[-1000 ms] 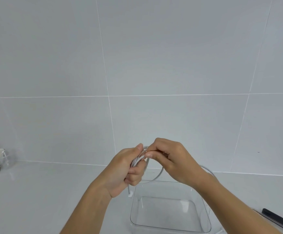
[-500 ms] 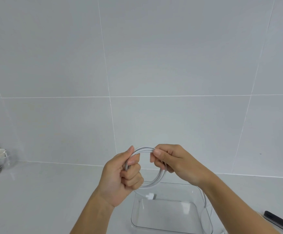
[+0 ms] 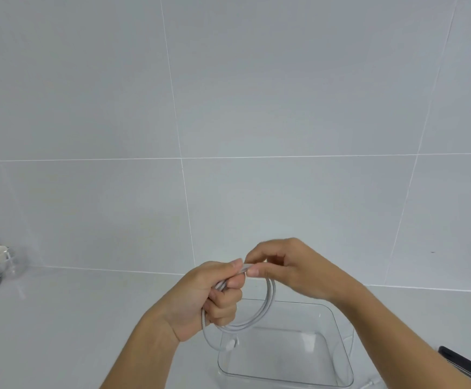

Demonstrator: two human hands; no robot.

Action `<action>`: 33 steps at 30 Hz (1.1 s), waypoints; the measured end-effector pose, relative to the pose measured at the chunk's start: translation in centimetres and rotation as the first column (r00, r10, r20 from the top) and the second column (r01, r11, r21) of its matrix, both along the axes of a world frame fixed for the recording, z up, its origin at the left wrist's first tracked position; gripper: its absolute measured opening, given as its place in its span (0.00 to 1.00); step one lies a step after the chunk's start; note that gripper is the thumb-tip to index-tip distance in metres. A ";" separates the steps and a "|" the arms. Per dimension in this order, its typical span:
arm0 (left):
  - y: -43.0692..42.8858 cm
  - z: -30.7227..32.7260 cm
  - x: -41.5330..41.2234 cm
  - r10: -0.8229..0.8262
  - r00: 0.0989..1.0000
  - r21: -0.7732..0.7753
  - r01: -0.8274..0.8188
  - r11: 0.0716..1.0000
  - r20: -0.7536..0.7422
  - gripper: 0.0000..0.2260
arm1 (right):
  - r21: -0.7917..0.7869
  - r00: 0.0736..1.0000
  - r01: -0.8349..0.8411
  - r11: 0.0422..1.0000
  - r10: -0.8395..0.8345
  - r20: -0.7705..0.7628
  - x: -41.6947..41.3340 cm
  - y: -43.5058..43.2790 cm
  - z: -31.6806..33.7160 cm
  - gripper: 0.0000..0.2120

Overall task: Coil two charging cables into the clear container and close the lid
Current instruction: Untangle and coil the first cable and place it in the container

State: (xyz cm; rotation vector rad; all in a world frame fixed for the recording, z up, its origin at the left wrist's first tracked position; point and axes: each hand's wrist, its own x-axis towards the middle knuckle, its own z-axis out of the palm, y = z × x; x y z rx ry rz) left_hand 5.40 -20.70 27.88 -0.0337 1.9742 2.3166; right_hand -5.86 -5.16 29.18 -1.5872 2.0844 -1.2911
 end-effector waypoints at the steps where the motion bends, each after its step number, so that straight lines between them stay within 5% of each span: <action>1: -0.1 -0.1 0.1 0.031 0.999 0.056 -0.030 0.998 -0.012 0.16 | -0.059 0.999 0.028 0.998 -0.026 0.026 -0.4 0.2 0.2 0.02; 5: -1.9 -0.3 0.9 0.057 0.994 0.304 -0.026 0.952 -0.091 0.17 | -0.186 0.990 0.140 0.973 -0.132 0.056 -1.9 1.5 0.4 0.10; 9: -4.1 -0.4 0.5 -0.219 0.924 0.547 0.365 0.754 -0.314 0.18 | -0.416 0.908 0.394 0.820 -0.276 0.316 -3.8 2.5 -0.3 0.11; 12: -4.3 -0.4 0.4 -0.144 0.920 0.564 0.342 0.752 -0.366 0.22 | -0.477 0.844 0.482 0.735 -0.242 0.479 -4.5 2.6 -1.1 0.11; 19: -5.9 0.8 0.9 -0.123 0.866 0.594 0.429 0.680 -0.484 0.22 | -0.377 0.854 0.467 0.800 -0.297 0.427 -5.7 3.6 -3.3 0.15; 22: -7.6 0.6 0.7 -0.057 0.866 0.605 0.393 0.692 -0.497 0.24 | -0.354 0.864 0.498 0.791 -0.421 0.276 -5.9 3.7 -4.1 0.14; 25: -6.9 1.7 0.1 0.164 0.871 0.651 0.208 0.730 -0.462 0.15 | -0.370 0.825 0.445 0.816 -0.534 -0.185 -5.7 2.8 -4.6 0.07; 28: -5.2 2.5 0.6 0.585 0.762 0.623 -0.321 0.714 -0.278 0.11 | -0.261 0.690 0.324 0.909 -0.416 -0.592 -5.2 1.9 -4.9 0.06; 33: -4.4 2.1 -0.4 0.678 0.715 0.498 -0.530 0.686 -0.173 0.17 | -0.112 0.612 0.176 0.978 -0.198 -0.766 -3.1 0.6 -4.8 0.05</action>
